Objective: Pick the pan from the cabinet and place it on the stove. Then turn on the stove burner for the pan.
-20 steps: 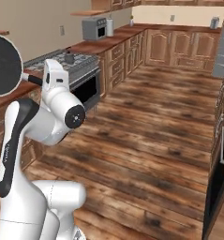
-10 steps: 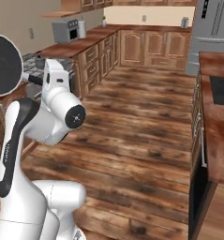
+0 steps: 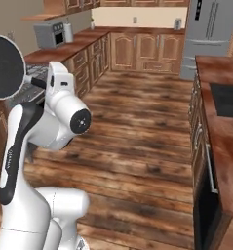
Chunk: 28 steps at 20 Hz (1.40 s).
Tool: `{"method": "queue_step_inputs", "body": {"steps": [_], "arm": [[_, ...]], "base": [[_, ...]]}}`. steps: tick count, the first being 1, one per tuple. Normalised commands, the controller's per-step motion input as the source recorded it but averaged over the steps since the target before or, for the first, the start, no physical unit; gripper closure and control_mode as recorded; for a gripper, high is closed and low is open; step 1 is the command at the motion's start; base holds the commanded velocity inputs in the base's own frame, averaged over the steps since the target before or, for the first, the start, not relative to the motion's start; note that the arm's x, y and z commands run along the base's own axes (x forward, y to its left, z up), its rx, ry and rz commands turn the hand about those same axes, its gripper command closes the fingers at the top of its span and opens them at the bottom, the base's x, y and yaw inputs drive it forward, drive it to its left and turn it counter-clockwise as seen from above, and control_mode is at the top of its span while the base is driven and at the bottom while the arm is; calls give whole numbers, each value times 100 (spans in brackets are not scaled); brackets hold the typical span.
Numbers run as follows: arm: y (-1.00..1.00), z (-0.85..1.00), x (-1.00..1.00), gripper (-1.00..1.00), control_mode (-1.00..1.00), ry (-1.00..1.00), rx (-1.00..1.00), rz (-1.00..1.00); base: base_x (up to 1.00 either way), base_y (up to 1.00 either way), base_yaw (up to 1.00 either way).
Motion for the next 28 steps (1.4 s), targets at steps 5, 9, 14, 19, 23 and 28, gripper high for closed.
{"method": "queue_step_inputs", "body": {"steps": [5, 9, 14, 19, 23, 28], "arm": [[0, 0, 0, 100, 100, 0, 0, 0], [0, 0, 0, 100, 100, 0, 0, 0], [0, 0, 0, 100, 100, 0, 0, 0], [0, 0, 0, 100, 100, 0, 0, 0], [0, 0, 0, 100, 100, 0, 0, 0], [0, 0, 0, 100, 100, 0, 0, 0]], "base": [[67, 61, -5], [60, 61, 0], [47, 18, 6], [43, 0, 15], [45, 1, 18], [47, 0, 23]]}}
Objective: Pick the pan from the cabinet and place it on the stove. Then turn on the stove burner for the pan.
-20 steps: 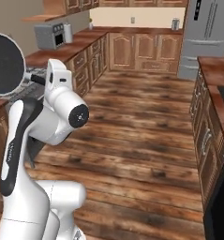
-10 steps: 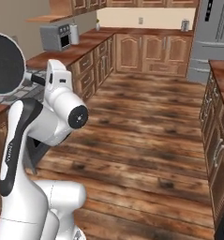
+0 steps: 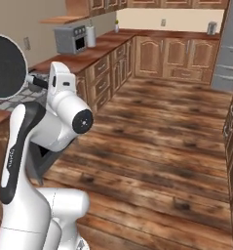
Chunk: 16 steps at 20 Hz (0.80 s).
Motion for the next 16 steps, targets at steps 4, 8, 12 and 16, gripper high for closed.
{"method": "queue_step_inputs", "body": {"steps": [4, 8, 12, 16], "arm": [[0, 0, 0, 100, 100, 0, 0, 0], [0, 0, 0, 100, 100, 0, 0, 0], [0, 0, 0, 100, 100, 0, 0, 0], [0, 0, 0, 100, 100, 0, 0, 0]], "base": [[43, 0, 24], [41, -1, 25], [50, 0, 26], [65, 0, 26]]}}
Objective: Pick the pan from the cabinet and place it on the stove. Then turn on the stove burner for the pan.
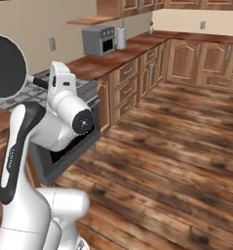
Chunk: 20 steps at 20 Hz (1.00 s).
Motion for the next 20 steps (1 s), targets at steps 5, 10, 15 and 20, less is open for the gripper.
{"method": "queue_step_inputs", "body": {"steps": [5, 10, 15, 20], "arm": [[0, 0, 0, 100, 100, 0, 0, 0], [0, 0, 0, 100, 100, 0, 0, 0], [0, 0, 0, 100, 100, 0, 0, 0], [0, 0, 0, 100, 100, 0, 0, 0]], "base": [[63, 0, 27], [48, 0, 31], [42, 0, 31], [37, 0, 34]]}}
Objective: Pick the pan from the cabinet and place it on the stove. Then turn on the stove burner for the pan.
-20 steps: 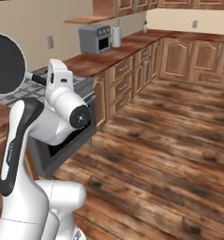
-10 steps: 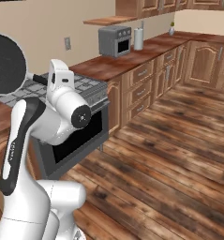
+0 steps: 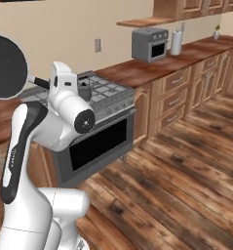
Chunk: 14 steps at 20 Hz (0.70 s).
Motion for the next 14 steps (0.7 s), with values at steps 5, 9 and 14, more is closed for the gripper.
{"method": "queue_step_inputs", "body": {"steps": [5, 9, 14], "arm": [[0, 0, 0, 100, 100, 0, 0, 0], [0, 0, 0, 100, 100, 0, 0, 0], [0, 0, 0, 100, 100, 0, 0, 0]], "base": [[29, 0, 38], [28, 0, 40], [37, 0, 41]]}}
